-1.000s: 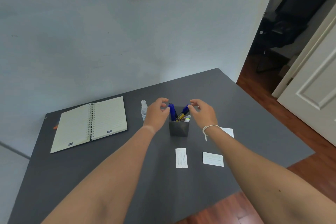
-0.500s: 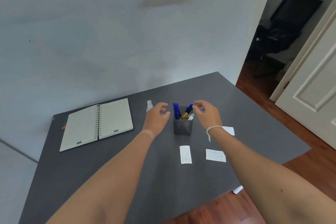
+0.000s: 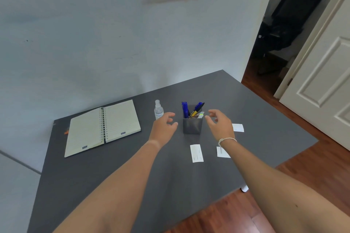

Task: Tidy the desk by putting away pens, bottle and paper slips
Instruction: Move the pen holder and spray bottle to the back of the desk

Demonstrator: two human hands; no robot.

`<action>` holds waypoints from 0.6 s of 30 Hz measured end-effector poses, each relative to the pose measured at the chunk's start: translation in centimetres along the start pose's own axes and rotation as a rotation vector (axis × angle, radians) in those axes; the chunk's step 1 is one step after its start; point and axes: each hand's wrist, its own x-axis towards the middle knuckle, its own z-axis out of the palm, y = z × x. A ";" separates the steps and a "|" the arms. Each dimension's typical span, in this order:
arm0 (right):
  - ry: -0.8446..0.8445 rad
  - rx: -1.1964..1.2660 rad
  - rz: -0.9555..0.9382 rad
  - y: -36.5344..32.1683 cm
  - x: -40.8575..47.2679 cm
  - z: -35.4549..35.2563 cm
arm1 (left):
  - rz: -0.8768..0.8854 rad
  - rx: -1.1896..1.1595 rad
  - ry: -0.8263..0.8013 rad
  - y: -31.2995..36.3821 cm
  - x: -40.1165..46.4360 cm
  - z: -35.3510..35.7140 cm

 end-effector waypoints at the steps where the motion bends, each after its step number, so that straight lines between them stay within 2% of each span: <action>1: 0.003 0.007 0.014 0.2 -0.2 0.1 | -0.009 -0.006 -0.012 -0.2 0.0 0.1; 8: -0.060 0.028 0.104 2.1 -0.5 1.2 | -0.042 0.022 -0.095 -1.4 0.4 1.0; 18: -0.263 0.025 0.156 3.8 2.8 2.6 | -0.172 0.006 -0.113 -1.8 3.3 3.3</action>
